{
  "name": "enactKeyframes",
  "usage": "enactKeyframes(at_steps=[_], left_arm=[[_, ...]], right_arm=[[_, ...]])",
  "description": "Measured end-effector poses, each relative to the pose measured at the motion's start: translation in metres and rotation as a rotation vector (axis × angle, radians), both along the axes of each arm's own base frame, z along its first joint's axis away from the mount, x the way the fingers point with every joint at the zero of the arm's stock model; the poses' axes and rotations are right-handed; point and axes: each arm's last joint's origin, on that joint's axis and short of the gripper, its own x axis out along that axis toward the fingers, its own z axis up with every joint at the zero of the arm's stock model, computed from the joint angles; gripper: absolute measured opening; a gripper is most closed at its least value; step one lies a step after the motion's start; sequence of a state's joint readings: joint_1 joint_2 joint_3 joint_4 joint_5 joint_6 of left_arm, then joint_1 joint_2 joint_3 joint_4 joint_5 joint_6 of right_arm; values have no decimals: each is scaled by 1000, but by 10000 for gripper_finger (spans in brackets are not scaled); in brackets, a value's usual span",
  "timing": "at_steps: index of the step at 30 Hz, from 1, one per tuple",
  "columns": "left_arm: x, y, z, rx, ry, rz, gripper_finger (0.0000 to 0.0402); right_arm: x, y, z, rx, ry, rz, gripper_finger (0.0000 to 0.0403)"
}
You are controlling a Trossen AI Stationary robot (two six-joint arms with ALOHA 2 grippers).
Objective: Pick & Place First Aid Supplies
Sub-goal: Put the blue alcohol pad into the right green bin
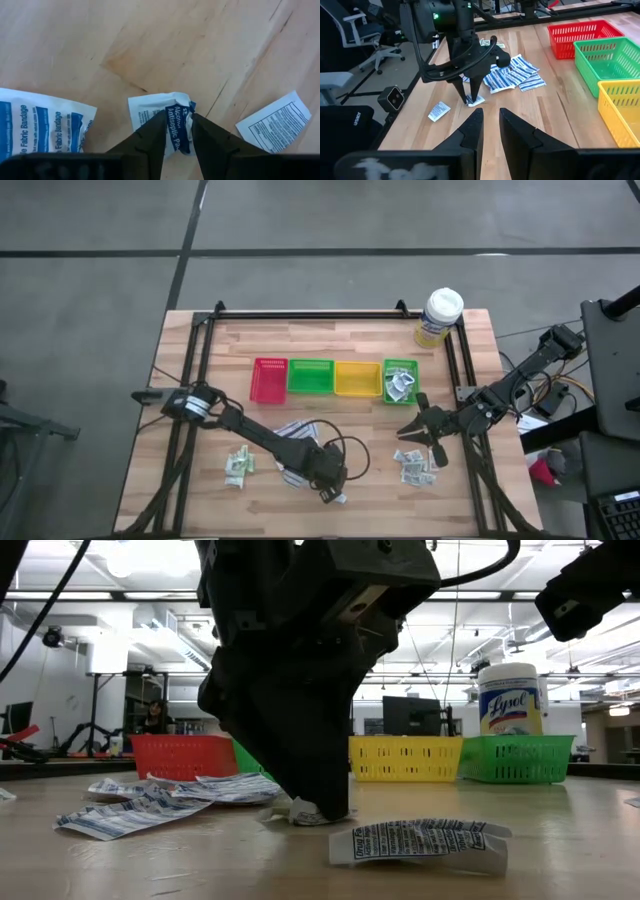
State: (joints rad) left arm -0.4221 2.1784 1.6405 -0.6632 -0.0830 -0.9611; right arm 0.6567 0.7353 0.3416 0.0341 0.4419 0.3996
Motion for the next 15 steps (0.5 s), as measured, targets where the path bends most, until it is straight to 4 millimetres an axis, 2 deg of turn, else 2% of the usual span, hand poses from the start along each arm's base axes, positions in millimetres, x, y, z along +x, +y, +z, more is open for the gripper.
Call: enactKeyframes(at_steps=[6,15], left_arm=[[0,-1,0,1,3,-3,96],[1,-5,1,-2,-17,-26,24]], right_arm=[[0,0,0,0,0,0,61],[0,0,0,0,0,0,61]])
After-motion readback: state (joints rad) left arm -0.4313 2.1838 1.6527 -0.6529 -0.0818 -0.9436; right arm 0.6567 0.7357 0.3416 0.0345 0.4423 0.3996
